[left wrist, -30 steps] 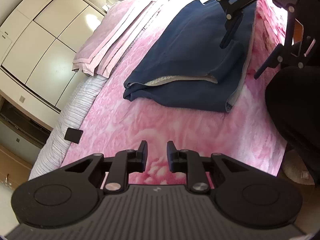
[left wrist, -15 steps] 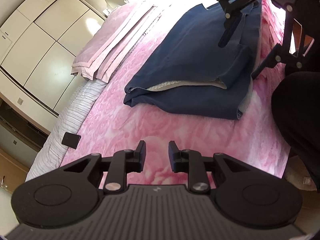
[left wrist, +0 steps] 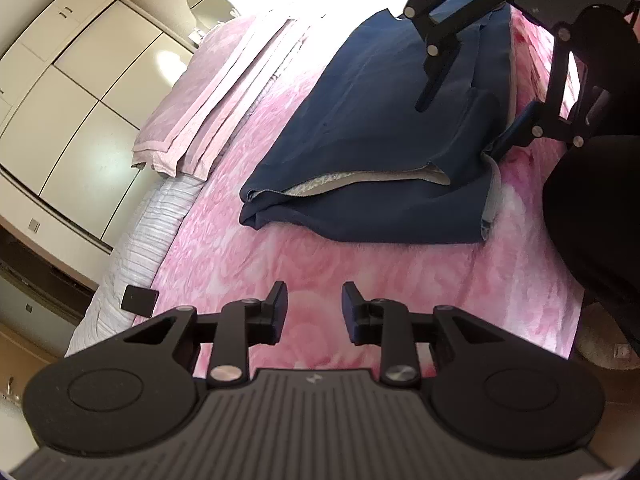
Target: Fold clothes
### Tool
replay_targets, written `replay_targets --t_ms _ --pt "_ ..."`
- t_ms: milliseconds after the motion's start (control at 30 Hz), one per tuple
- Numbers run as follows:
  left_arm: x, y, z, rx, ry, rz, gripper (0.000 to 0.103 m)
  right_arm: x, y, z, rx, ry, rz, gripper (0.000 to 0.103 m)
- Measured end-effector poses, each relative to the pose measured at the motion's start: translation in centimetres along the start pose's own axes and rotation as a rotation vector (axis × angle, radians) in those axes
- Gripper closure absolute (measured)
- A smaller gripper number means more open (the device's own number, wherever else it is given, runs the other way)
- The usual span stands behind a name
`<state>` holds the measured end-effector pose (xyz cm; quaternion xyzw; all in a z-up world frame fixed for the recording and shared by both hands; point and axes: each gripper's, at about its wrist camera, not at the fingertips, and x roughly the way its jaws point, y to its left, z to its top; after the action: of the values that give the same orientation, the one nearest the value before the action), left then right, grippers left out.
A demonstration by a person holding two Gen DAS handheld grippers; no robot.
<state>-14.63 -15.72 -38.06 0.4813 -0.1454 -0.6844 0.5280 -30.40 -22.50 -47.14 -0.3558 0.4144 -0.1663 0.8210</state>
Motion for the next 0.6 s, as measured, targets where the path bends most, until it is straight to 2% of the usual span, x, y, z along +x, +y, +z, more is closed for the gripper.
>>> replay_targets --t_ms 33,67,100,300,467,567,600 --pt "0.1 0.0 0.0 0.006 -0.003 0.000 0.075 0.0 -0.1 0.0 0.017 -0.002 0.011 0.058" --pt "0.3 0.1 0.1 0.013 -0.007 -0.003 0.075 -0.1 -0.3 0.0 0.040 -0.003 0.016 0.086" --pt "0.4 0.1 0.2 0.021 -0.011 -0.006 0.074 -0.2 -0.6 -0.1 0.068 -0.005 0.017 0.094" --pt "1.9 -0.8 0.8 0.148 -0.047 -0.041 0.067 -2.0 -3.7 -0.8 0.302 -0.062 0.023 0.094" --pt "2.5 -2.2 1.9 0.279 -0.109 -0.070 0.060 -2.5 -5.3 -1.1 0.401 -0.077 0.042 0.094" --pt "2.6 -2.4 2.7 0.269 -0.153 -0.076 0.059 -2.8 -5.8 -1.0 0.433 -0.081 0.046 0.094" --pt "2.6 -2.5 2.9 0.259 -0.168 -0.083 0.064 -2.8 -5.9 -0.9 0.443 -0.082 0.049 0.094"
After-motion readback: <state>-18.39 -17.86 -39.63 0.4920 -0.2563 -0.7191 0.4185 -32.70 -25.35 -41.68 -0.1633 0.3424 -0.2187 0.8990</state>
